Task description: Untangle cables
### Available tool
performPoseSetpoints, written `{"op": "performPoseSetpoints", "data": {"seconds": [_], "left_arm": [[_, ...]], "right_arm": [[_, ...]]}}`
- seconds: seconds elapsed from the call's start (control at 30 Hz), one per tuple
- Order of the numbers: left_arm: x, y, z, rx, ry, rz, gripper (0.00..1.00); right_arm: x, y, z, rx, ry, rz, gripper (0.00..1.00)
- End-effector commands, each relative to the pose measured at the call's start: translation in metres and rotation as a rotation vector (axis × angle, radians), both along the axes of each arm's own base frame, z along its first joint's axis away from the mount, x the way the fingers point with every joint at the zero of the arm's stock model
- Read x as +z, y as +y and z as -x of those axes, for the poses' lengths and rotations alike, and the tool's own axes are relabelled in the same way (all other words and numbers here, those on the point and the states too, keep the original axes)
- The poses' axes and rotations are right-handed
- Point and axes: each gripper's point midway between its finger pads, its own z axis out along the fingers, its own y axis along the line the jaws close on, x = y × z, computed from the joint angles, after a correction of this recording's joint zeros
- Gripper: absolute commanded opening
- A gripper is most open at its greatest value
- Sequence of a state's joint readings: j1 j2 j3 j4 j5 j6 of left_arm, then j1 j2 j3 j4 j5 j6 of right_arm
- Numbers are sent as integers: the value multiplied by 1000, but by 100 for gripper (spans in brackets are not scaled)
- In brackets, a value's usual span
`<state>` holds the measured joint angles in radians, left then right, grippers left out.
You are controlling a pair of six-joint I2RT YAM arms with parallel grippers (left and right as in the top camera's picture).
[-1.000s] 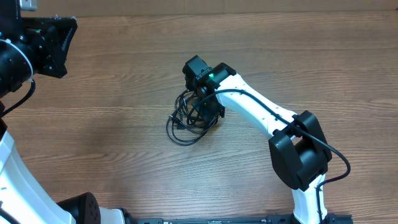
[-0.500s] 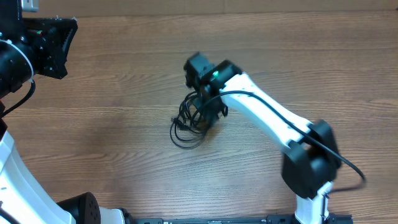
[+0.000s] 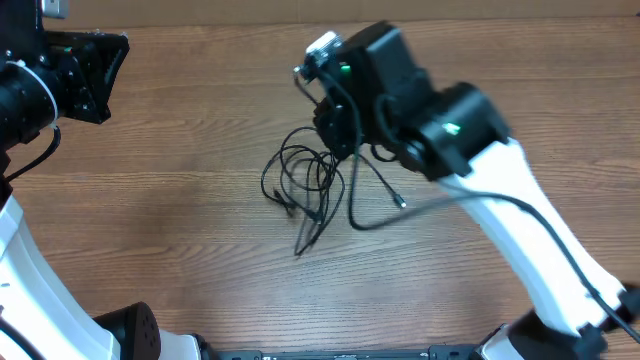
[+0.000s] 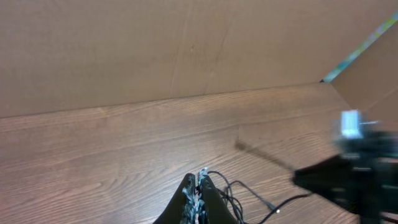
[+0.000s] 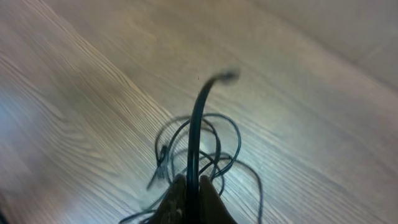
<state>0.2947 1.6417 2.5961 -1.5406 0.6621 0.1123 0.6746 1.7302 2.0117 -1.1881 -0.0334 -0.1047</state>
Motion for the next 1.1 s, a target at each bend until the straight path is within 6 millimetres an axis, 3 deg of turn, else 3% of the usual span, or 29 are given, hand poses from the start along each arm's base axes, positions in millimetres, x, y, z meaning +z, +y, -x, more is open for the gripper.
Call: {"op": "performPoseSetpoints", "data": {"seconds": [0.0, 0.07, 0.13, 0.17, 0.2, 0.27, 0.37, 0.47, 0.53, 0.6, 0.67, 0.7, 0.8, 0.9, 1.0, 1.07], "left_arm": [[2, -2, -1, -22, -20, -15, 4], [2, -2, -1, -22, -20, -15, 4], [2, -2, -1, -22, -18, -14, 4], [2, -2, -1, -22, -16, -13, 4], [1, -2, -1, -23, -15, -13, 4], [1, -2, -1, -23, -15, -13, 4], [2, -2, -1, -22, -16, -13, 4], [2, -2, -1, -23, -16, -13, 4], [1, -2, -1, -23, -15, -13, 4], [2, -3, 0, -28, -17, -10, 4], [4, -7, 1, -51, -22, 5, 4], [4, -9, 1, -61, -24, 11, 4], [6, -14, 3, -89, -29, 28, 4], [3, -15, 6, -106, -28, 7, 4], [3, -15, 6, -110, -28, 2, 4], [3, -15, 6, -110, -30, 0, 4]], "right_arm": [[63, -11, -19, -77, -199, -54, 4], [126, -14, -20, -95, -343, -154, 4], [250, -31, 1, -102, -629, -381, 4], [287, -41, 13, -103, -719, -446, 4], [315, -51, 26, -104, -793, -497, 4], [354, -68, 48, -103, -902, -562, 4], [392, -92, 78, -91, -1056, -580, 4], [406, -109, 88, -125, -1140, -550, 4], [395, -111, 78, -160, -1116, -496, 4], [370, -104, 55, -173, -1044, -423, 4], [336, -87, 27, -165, -926, -387, 4], [315, -68, 12, -127, -851, -393, 4], [289, -24, -4, 5, -778, -414, 4], [308, -8, 5, 49, -835, -483, 4], [356, -19, 32, 55, -964, -592, 4], [368, -29, 41, 47, -997, -611, 4]]}}
